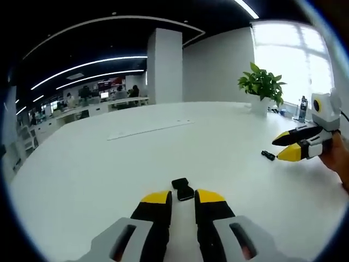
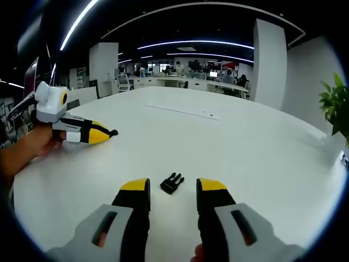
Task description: Snap the two parts of the plastic buckle together until the buckle closes and remains connected.
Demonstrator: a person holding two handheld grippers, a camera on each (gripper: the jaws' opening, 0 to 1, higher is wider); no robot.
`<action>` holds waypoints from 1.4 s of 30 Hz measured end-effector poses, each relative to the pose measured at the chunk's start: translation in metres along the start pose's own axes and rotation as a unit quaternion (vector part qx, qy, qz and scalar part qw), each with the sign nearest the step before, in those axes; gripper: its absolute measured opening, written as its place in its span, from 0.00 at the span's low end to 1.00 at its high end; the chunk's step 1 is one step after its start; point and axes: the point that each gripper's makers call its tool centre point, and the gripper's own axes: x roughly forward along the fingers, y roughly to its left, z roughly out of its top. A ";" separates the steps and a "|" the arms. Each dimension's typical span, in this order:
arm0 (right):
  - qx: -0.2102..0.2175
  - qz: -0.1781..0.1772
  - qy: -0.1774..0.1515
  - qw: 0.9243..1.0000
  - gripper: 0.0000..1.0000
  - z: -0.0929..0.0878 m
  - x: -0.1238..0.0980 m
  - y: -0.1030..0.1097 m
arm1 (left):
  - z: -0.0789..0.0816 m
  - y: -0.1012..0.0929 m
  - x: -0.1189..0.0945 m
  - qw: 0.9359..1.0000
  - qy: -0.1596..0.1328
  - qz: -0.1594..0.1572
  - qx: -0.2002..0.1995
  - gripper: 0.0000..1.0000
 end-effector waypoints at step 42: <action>-0.021 -0.018 0.017 0.999 0.27 -0.009 0.011 0.003 | 0.001 0.000 0.001 1.000 -0.010 0.003 0.003 0.12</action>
